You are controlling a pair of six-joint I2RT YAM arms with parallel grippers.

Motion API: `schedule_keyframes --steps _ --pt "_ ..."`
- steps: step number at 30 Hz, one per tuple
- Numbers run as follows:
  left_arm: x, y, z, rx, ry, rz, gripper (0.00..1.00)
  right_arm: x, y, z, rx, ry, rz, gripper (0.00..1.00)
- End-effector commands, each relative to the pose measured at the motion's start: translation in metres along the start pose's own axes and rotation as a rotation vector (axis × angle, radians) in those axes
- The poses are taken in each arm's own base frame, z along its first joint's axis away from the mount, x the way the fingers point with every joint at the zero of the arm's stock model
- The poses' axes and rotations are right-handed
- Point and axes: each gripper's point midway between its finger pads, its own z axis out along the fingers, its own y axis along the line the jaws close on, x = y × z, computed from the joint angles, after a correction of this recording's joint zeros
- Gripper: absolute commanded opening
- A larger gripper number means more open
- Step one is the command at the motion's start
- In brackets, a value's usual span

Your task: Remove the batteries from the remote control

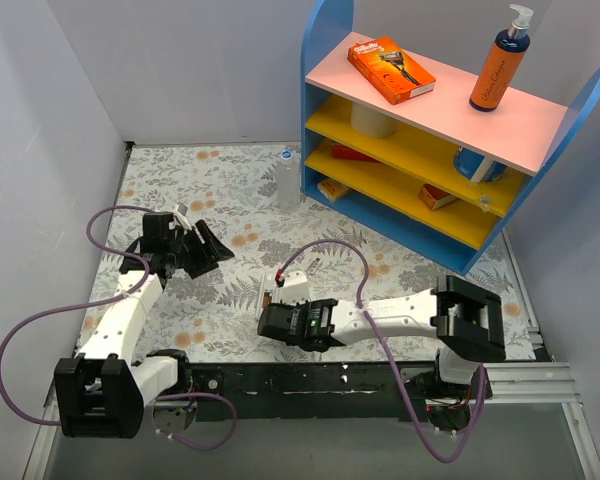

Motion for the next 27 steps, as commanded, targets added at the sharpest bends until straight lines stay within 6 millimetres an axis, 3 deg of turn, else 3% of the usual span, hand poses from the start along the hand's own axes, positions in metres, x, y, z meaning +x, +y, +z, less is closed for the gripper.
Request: schedule_keyframes --steps 1,4,7,14,22,27 --pt "0.036 -0.046 -0.015 0.233 0.134 0.014 0.56 -0.049 0.006 -0.023 -0.126 -0.132 -0.098 0.01" --pt "0.045 -0.061 -0.020 0.309 0.152 0.013 0.57 -0.059 0.003 -0.028 -0.216 -0.149 -0.144 0.01" --pt "0.035 -0.057 -0.015 0.264 0.119 0.001 0.58 -0.072 0.003 -0.035 -0.325 -0.148 -0.096 0.01" --pt "0.067 -0.096 -0.021 0.483 0.260 0.010 0.62 -0.111 -0.002 -0.076 -0.674 -0.303 -0.033 0.01" --pt "0.094 -0.141 -0.031 0.663 0.303 0.031 0.61 -0.137 0.003 -0.101 -0.777 -0.343 -0.036 0.01" --pt "0.104 -0.152 -0.035 0.705 0.310 0.037 0.59 -0.146 0.006 -0.110 -0.822 -0.354 -0.012 0.01"
